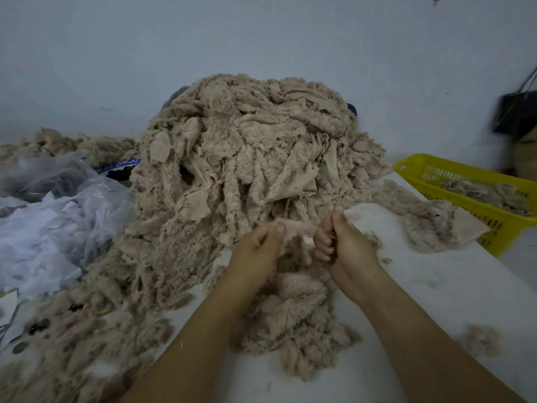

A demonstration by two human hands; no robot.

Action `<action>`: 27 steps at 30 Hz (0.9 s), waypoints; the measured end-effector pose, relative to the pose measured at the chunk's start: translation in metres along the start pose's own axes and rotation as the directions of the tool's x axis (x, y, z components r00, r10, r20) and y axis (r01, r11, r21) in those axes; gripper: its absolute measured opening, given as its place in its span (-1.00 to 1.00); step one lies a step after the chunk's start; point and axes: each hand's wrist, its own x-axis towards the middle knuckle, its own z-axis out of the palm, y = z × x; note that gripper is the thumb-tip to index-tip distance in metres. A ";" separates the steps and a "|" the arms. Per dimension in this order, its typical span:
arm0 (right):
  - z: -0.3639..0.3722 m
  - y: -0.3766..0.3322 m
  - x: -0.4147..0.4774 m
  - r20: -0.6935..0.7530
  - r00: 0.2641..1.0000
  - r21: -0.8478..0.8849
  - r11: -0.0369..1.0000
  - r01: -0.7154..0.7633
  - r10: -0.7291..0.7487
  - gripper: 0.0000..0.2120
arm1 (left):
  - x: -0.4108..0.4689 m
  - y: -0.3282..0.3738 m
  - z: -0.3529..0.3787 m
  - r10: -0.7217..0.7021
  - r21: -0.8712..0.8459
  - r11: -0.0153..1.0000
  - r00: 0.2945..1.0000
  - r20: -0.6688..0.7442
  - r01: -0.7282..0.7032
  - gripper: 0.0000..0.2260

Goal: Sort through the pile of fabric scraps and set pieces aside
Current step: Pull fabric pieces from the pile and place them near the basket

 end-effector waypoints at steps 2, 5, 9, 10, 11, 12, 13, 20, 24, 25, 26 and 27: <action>-0.003 -0.008 0.001 -0.035 0.999 0.134 0.991 -0.003 0.007 -0.51 | 0.006 0.001 -0.011 -0.116 -0.236 0.969 0.979 -0.169 0.075 -0.69; -0.012 -0.014 0.000 -0.162 0.985 -0.050 0.998 0.048 -0.055 -0.48 | 0.016 0.002 -0.030 -0.238 -0.653 0.753 0.960 -0.151 0.084 -0.70; -0.004 0.000 -0.003 -0.056 0.993 -0.700 0.713 0.032 -0.100 -0.69 | 0.011 0.005 -0.027 -0.128 -0.800 0.561 0.977 0.168 0.211 -0.67; -0.001 0.005 -0.003 0.000 0.996 -0.718 0.694 0.061 -0.088 -0.54 | 0.009 0.006 -0.025 -0.090 -0.778 0.581 0.969 0.229 0.237 -0.66; 0.001 0.007 -0.004 0.051 0.995 -0.707 0.701 0.096 -0.085 -0.47 | 0.007 0.007 -0.022 -0.066 -0.742 0.621 0.960 0.271 0.252 -0.64; 0.002 0.009 -0.004 0.101 0.991 -0.684 0.716 0.136 -0.093 -0.48 | 0.005 0.008 -0.020 -0.060 -0.696 0.670 0.954 0.294 0.257 -0.62; 0.003 0.010 -0.004 0.150 0.984 -0.661 0.731 0.170 -0.094 -0.52 | 0.004 0.008 -0.018 -0.064 -0.644 0.721 0.950 0.306 0.256 -0.61; 0.009 0.014 -0.009 0.273 0.941 -0.760 0.555 0.337 -0.198 -0.72 | -0.004 0.016 -0.008 -0.132 -0.342 0.917 0.965 0.226 0.206 -0.58; 0.005 0.007 -0.005 0.206 0.936 -0.803 0.496 0.329 -0.287 -0.63 | -0.001 0.017 -0.009 -0.139 -0.455 0.863 0.970 0.201 0.218 -0.65; 0.005 0.005 -0.004 0.170 0.937 -0.794 0.521 0.313 -0.304 -0.61 | 0.001 0.016 -0.011 -0.126 -0.562 0.799 0.974 0.189 0.212 -0.65; 0.005 0.003 -0.003 0.107 0.941 -0.778 0.562 0.281 -0.323 -0.59 | 0.004 0.015 -0.016 -0.113 -0.695 0.690 0.979 0.172 0.201 -0.64; 0.002 -0.001 -0.002 0.025 0.939 -0.759 0.604 0.241 -0.344 -0.59 | 0.009 0.014 -0.024 -0.111 -0.821 0.539 0.982 0.152 0.188 -0.62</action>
